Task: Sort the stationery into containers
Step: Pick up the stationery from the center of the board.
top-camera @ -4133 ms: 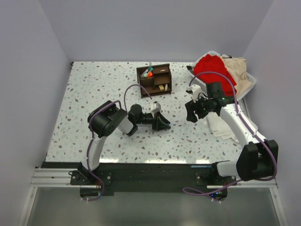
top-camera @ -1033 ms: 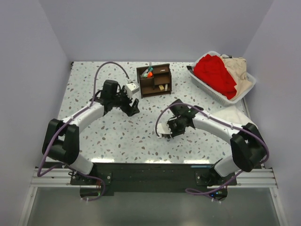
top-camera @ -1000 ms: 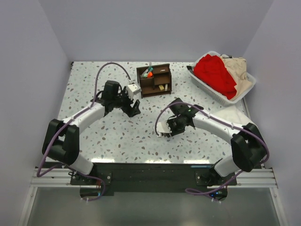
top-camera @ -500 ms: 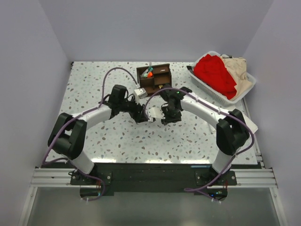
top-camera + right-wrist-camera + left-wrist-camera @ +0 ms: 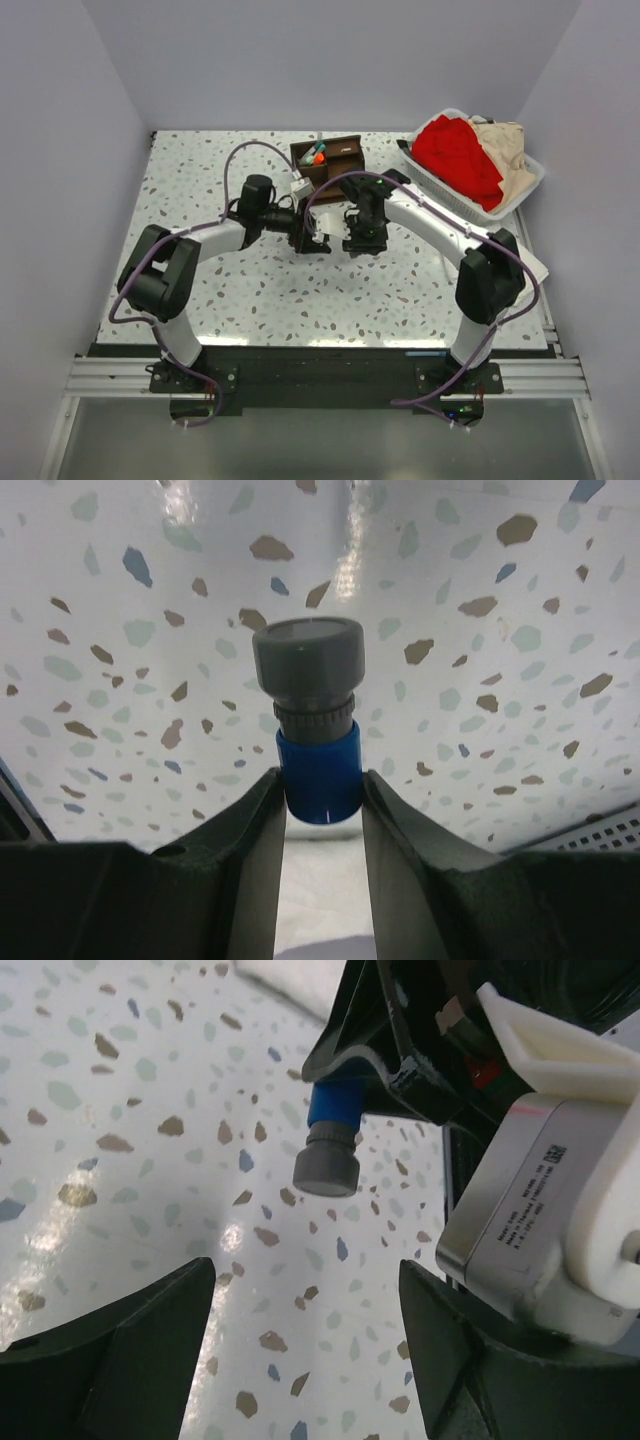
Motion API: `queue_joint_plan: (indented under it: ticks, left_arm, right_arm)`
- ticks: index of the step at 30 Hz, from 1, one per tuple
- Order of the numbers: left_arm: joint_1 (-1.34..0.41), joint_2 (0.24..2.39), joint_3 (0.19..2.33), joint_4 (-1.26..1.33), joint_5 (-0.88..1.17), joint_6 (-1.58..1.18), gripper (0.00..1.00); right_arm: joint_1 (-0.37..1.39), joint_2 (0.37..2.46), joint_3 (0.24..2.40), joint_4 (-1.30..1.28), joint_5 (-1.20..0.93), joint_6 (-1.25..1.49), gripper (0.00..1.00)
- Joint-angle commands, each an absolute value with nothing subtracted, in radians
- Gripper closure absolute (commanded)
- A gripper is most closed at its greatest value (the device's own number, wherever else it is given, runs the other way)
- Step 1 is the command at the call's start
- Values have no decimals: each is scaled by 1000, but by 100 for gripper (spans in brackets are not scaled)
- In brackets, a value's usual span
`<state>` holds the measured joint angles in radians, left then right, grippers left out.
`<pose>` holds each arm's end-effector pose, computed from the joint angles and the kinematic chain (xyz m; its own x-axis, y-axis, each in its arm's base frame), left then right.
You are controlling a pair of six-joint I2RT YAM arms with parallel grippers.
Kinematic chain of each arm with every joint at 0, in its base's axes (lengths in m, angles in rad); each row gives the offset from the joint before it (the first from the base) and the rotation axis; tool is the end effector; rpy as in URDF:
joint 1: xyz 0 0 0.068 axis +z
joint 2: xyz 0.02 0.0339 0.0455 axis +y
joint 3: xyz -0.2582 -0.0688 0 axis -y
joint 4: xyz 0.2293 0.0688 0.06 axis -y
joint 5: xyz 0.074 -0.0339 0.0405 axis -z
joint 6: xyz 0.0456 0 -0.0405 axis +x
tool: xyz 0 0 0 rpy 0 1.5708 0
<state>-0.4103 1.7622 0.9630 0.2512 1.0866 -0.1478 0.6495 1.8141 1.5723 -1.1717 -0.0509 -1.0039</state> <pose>0.3079 -0.1779 0.1948 -0.6019 0.1871 -0.7764 0.7985 0.1548 -0.5818 0.2677 0.2062 0.2494 0.0925 -0.9876 -0.1265 -0.9913 -0.0794 -0.1052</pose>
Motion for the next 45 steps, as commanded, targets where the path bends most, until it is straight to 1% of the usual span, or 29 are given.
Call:
queue_joint_plan:
  ticks: [1, 2, 4, 8, 11, 12, 16, 22, 29, 38, 43, 45]
  left_arm:
    - [-414, 1727, 908, 671, 1209, -441, 24]
    - [-405, 1720, 884, 827, 1213, -548, 26]
    - [-394, 1691, 824, 990, 1218, -662, 28]
    - [-383, 1675, 787, 1090, 1221, -751, 31]
    - [-385, 1704, 790, 1211, 1221, -866, 34]
    - [-385, 1721, 796, 1291, 1218, -930, 34]
    - [-388, 1740, 836, 1287, 1213, -943, 33]
    - [-399, 1735, 845, 1197, 1220, -904, 33]
    - [-400, 1743, 845, 1138, 1198, -859, 29]
    - [-400, 1789, 879, 1124, 1171, -845, 26]
    - [-400, 1807, 891, 1111, 1170, -841, 27]
    - [-400, 1815, 899, 1111, 1173, -842, 30]
  right_arm:
    - [675, 1694, 1539, -1131, -114, -944, 100]
    - [672, 1660, 1528, -1126, -115, -931, 100]
    - [664, 1626, 1511, -1111, -124, -890, 100]
    - [650, 1551, 1499, -1097, -182, -833, 100]
    - [647, 1557, 1508, -1085, -204, -810, 100]
    - [647, 1575, 1529, -1085, -224, -799, 100]
    - [646, 1611, 1609, -1086, -250, -790, 100]
    - [646, 1641, 1660, -1069, -270, -761, 100]
    - [646, 1635, 1683, -1071, -287, -756, 100]
    - [647, 1629, 1694, -1095, -310, -765, 100]
    - [647, 1629, 1700, -1095, -321, -764, 100]
    - [647, 1634, 1707, -1097, -324, -762, 100]
